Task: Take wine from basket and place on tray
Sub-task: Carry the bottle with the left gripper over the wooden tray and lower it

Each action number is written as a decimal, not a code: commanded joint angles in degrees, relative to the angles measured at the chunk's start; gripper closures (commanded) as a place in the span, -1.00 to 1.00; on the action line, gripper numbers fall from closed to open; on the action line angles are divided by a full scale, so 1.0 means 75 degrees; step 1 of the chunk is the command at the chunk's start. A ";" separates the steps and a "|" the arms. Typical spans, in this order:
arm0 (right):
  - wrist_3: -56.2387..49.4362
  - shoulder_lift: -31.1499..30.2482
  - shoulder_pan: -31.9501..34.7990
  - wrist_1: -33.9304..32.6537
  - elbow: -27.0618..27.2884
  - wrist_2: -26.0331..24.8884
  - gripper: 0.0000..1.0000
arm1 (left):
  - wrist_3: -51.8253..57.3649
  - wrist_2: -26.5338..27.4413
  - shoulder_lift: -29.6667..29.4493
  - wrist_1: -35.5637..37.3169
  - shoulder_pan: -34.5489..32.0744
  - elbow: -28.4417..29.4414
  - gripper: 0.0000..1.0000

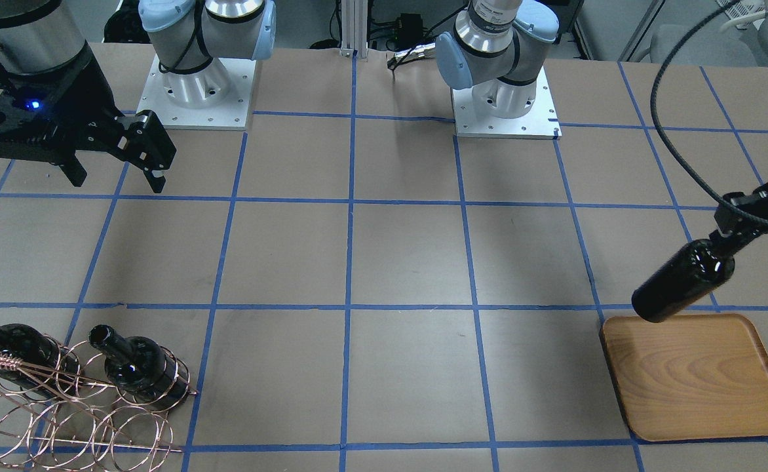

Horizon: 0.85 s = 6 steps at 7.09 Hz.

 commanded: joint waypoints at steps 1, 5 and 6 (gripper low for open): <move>0.0003 -0.0007 0.0000 0.0015 0.0000 0.0010 -1.00 | 0.0167 0.0116 -0.1003 0.0340 0.0133 0.0700 1.00; 0.0026 0.0005 0.0000 0.0062 0.0000 -0.0002 -1.00 | 0.0237 0.0046 -0.1452 0.0692 0.0180 0.0762 1.00; 0.0026 0.0005 0.0000 0.0062 0.0000 -0.0014 -1.00 | 0.0237 0.0000 -0.1546 0.0819 0.0192 0.0750 1.00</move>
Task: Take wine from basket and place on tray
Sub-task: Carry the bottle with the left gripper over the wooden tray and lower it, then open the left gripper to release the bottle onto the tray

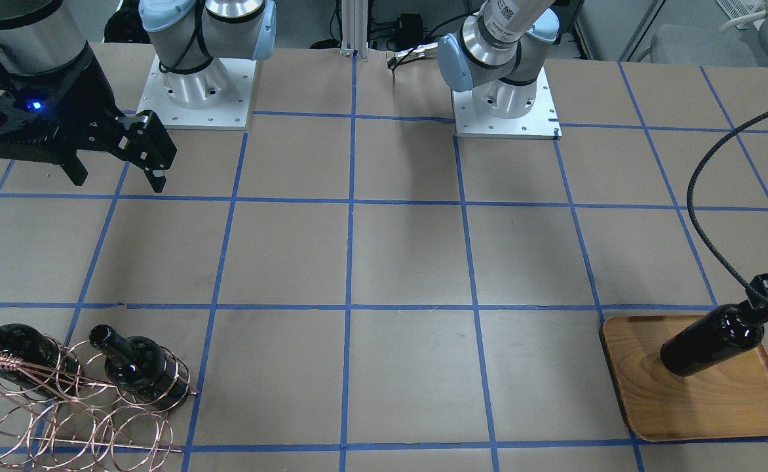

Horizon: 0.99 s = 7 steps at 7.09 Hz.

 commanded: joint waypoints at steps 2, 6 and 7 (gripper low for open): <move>0.0047 -0.0047 0.0046 0.0001 -0.0012 0.0088 -1.00 | 0.0021 -0.0052 -0.0121 0.0125 0.0034 -0.0006 1.00; 0.0071 -0.0270 0.0584 0.0047 0.0012 0.0663 -1.00 | 0.0045 -0.0264 -0.0121 0.0160 0.0116 -0.0111 0.66; -0.0011 -0.0258 0.0586 0.0048 0.0012 0.0651 -1.00 | 0.0045 -0.0264 -0.0121 0.0161 0.0116 -0.0123 0.40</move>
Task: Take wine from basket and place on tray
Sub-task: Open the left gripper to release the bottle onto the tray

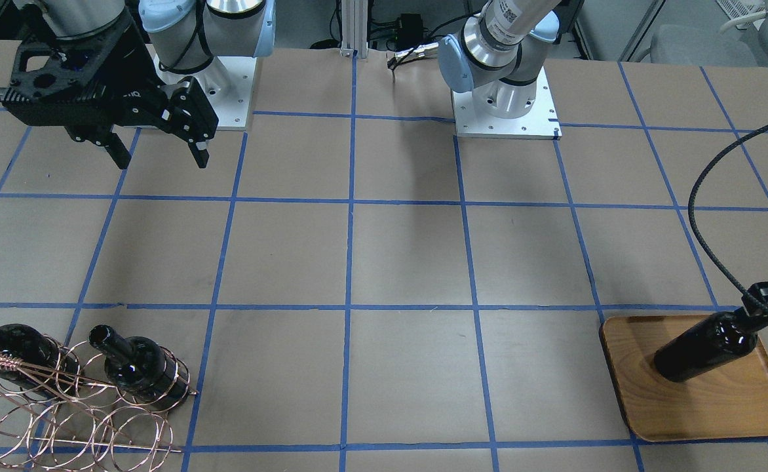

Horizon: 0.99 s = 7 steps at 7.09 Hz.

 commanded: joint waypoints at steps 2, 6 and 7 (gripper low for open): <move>-0.0089 -0.0003 0.0072 0.0007 0.0214 -0.0675 -1.00 | 0.0006 -0.0027 0.0012 -0.0004 0.0005 -0.0018 -0.90; -0.0077 -0.0026 0.0072 0.0006 0.0309 -0.0656 -1.00 | -0.0006 0.0031 0.0687 -0.0388 -0.0076 0.0086 -1.00; -0.0100 -0.0026 0.0072 0.0006 0.0310 -0.0668 -1.00 | -0.0122 0.0032 0.1109 -0.0809 -0.0251 0.0052 -1.00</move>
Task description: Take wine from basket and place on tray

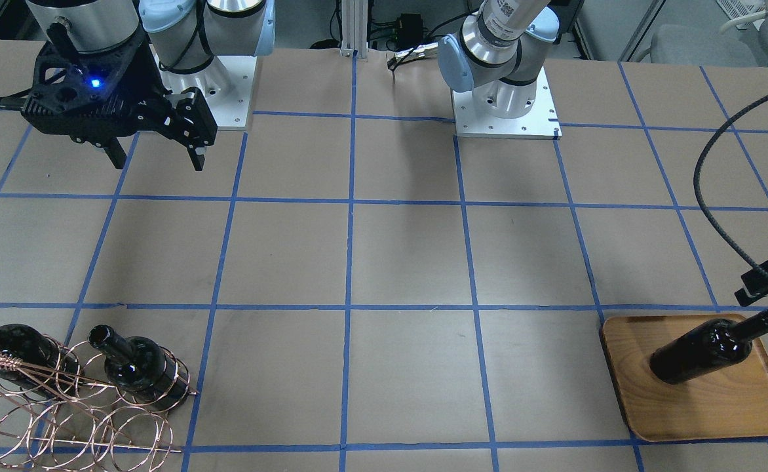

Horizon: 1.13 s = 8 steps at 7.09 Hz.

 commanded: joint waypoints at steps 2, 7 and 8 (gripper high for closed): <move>-0.0020 -0.0001 0.0000 -0.0008 0.0007 -0.0005 -1.00 | -0.2169 0.0090 0.0920 -0.0460 -0.1722 -0.0094 -1.00; -0.0020 -0.0001 0.0000 -0.0078 0.0007 -0.0053 -1.00 | -0.4117 0.0138 0.2069 -0.0495 -0.4061 -0.1616 -1.00; -0.0020 -0.0001 0.0000 -0.0078 0.0007 -0.0042 -1.00 | -0.4117 0.0138 0.2151 -0.0460 -0.4087 -0.1630 -1.00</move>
